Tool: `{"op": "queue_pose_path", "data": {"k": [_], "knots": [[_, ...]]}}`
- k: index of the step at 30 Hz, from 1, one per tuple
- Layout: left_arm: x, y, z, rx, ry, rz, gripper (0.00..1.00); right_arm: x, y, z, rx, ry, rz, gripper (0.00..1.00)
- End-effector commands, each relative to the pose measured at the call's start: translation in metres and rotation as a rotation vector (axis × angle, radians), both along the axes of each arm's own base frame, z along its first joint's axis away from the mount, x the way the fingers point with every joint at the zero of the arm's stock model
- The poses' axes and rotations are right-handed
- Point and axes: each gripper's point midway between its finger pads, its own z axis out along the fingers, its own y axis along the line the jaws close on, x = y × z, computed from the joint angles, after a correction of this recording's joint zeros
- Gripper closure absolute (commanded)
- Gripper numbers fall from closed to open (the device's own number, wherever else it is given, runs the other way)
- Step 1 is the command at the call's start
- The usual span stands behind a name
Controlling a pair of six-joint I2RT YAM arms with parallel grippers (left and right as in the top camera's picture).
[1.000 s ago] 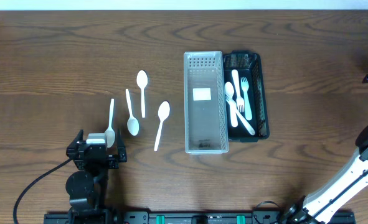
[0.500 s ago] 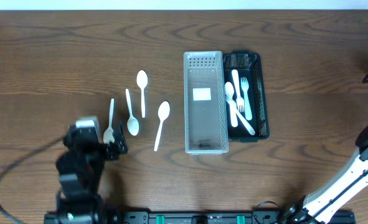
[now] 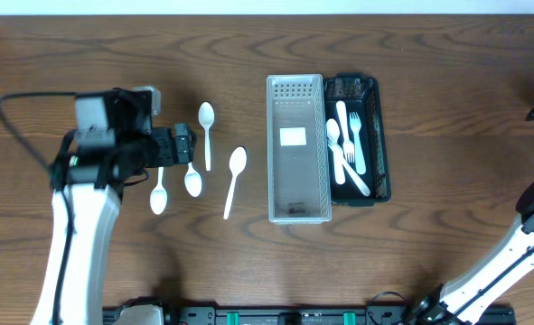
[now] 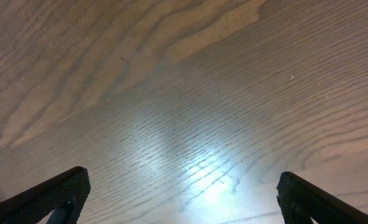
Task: Pack container
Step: 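Raise the left arm and move the gripper over the left spoons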
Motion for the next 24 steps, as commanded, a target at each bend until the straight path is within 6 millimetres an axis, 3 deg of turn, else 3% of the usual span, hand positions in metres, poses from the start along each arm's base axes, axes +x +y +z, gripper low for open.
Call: {"op": "queue_pose_path", "data": {"k": [1,8,12,17,24], "knots": [[0.001,0.019,-0.015,0.138,0.111,0.121,0.02,-0.003,-0.003,-0.003,0.006,0.004,0.005,0.01],[-0.007,-0.028,-0.026,0.186,0.131,-0.103,0.02,-0.003,-0.003,-0.003,0.006,0.005,0.005,0.01],[-0.01,-0.034,-0.034,0.288,0.151,-0.055,0.02,-0.003,-0.004,-0.003,0.006,0.004,0.003,0.01],[-0.006,-0.049,-0.047,0.285,0.172,-0.085,0.02,-0.003,-0.003,-0.003,0.006,0.004,0.004,0.01],[-0.013,-0.05,-0.075,0.258,0.299,-0.004,0.02,-0.003,-0.003,-0.003,0.006,0.005,0.003,0.01]]}}
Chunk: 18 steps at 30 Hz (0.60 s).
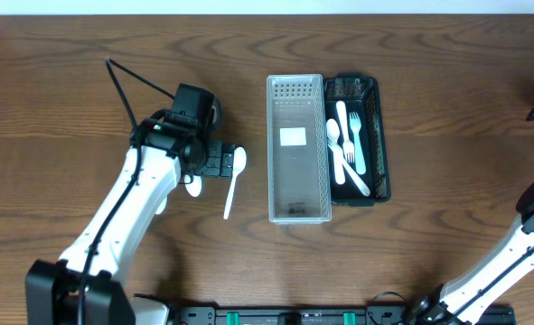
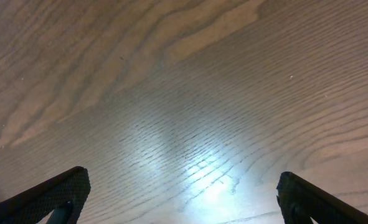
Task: Pack container
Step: 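Raise the left arm and move the gripper over the left spoons, then lower the left gripper onto the upper white spoon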
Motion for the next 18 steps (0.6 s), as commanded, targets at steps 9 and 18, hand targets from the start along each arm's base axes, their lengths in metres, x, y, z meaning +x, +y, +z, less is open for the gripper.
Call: {"op": "queue_pose_path", "data": {"k": [9,18], "knots": [[0.003,-0.039,-0.01,-0.136,0.045,0.017,0.02,-0.002,-0.003,-0.003,0.006,0.004,0.005,0.01],[-0.005,-0.043,-0.046,-0.053,0.146,-0.024,0.02,-0.002,-0.003,-0.003,0.006,0.004,0.005,0.01]]}}
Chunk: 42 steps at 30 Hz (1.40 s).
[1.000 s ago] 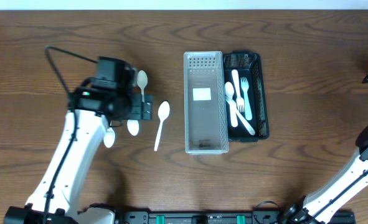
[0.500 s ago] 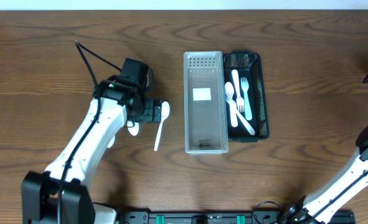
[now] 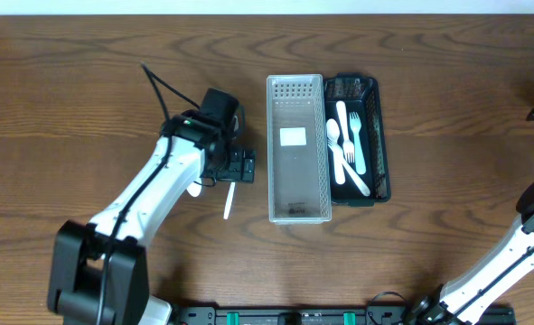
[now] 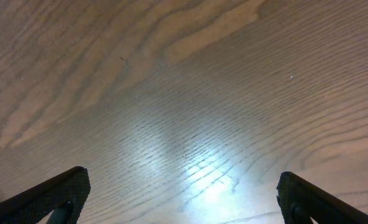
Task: Pack container
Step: 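Lower the left gripper onto the upper white spoon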
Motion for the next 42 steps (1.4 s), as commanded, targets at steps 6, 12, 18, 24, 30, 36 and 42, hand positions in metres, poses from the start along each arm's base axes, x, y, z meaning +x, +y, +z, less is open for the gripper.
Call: {"op": "queue_pose_path", "data": {"k": [6,12,18,24,30,36,42], "knots": [[0.003,0.006,-0.022,0.065,0.053,0.003,0.02,-0.002,-0.003,-0.003,0.006,0.004,0.005,0.01],[0.004,0.007,-0.025,0.078,0.049,-0.016,0.02,-0.002,-0.003,-0.003,0.006,0.004,0.006,0.01],[0.003,0.007,-0.031,0.089,0.064,-0.059,0.02,-0.002,-0.003,-0.003,0.006,0.004,0.005,0.01],[0.0,0.008,-0.041,0.099,0.095,-0.056,0.02,-0.002,-0.003,-0.003,0.006,0.004,0.006,0.01],[0.001,0.005,-0.046,0.087,0.104,-0.058,0.02,-0.002,-0.003,-0.003,0.006,0.004,0.005,0.01],[0.002,-0.007,-0.052,0.023,0.123,-0.039,0.02,-0.002,-0.003,-0.003,0.006,0.004,0.006,0.01],[0.004,-0.008,-0.06,0.024,0.128,-0.031,0.02,-0.002,-0.003,-0.003,0.006,0.004,0.005,0.01]]}}
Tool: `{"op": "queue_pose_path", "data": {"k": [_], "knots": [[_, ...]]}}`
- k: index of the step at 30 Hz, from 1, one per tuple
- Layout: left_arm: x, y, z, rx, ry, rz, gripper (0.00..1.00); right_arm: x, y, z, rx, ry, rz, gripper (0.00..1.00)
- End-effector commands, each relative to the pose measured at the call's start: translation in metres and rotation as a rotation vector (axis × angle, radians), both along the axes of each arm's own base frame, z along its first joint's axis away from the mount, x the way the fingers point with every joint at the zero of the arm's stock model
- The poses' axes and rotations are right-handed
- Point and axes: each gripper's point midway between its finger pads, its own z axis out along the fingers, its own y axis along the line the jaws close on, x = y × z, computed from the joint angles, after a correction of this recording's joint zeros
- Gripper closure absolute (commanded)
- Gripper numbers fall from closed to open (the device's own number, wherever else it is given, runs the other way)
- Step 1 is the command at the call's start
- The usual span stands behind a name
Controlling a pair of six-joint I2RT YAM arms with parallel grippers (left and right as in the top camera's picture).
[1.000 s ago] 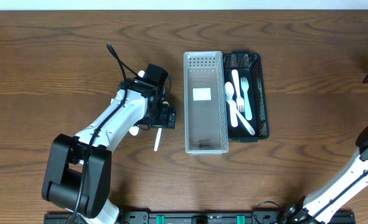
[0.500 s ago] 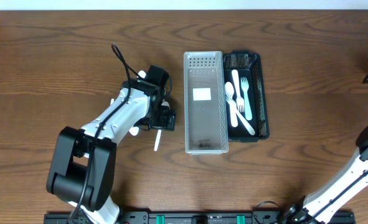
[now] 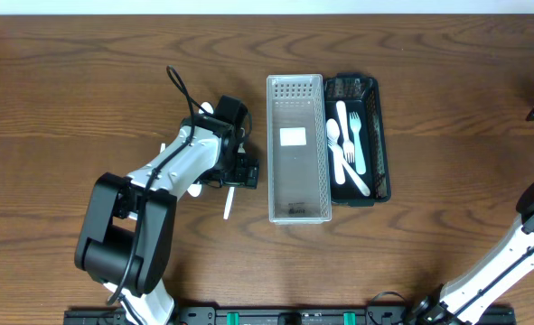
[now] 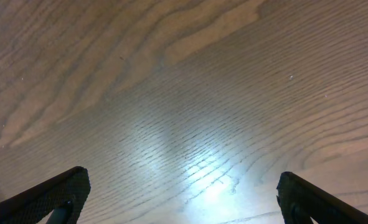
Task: Pack container
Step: 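Lower the left gripper onto the upper white spoon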
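Observation:
A clear white basket (image 3: 296,149) stands empty at mid-table. Right beside it, a black tray (image 3: 381,135) holds several white forks and spoons (image 3: 348,144). Left of the basket, my left gripper (image 3: 246,171) sits low over the bowl end of a white spoon; only the spoon's handle (image 3: 228,206) shows, and the arm hides how the jaws stand. Bits of two more spoons (image 3: 194,190) peek out from under the left arm. My right gripper (image 4: 180,177) is open over bare wood, far from the task's objects.
In the overhead view the right gripper sits at the table's far right edge, its arm coming up from the lower right corner. A black cable (image 3: 181,86) loops above the left arm. The table (image 3: 447,226) is dark wood.
The left gripper has shifted slightly right, closer to the basket's left wall, still over the spoon's bowl end. The spoon's handle lies where it lay. The right arm is unchanged.
The left gripper was first at the far left among three spoons lying on the table. Then it stood just left of the rightmost spoon's bowl, then over that bowl, and now a little closer to the basket. The right gripper stayed open and still.

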Motion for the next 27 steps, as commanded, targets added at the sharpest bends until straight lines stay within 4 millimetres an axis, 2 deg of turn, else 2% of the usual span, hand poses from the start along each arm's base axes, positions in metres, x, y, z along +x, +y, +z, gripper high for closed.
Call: {"op": "queue_pose_path", "data": {"k": [1,27], "knots": [[0.004,-0.004,-0.002,-0.011,0.005,0.003,0.02,-0.002,-0.003,-0.003,0.006,0.004,0.005,0.01],[0.003,-0.004,-0.022,0.003,0.041,0.003,0.02,-0.002,-0.003,-0.003,0.006,0.004,0.005,0.01]]}}
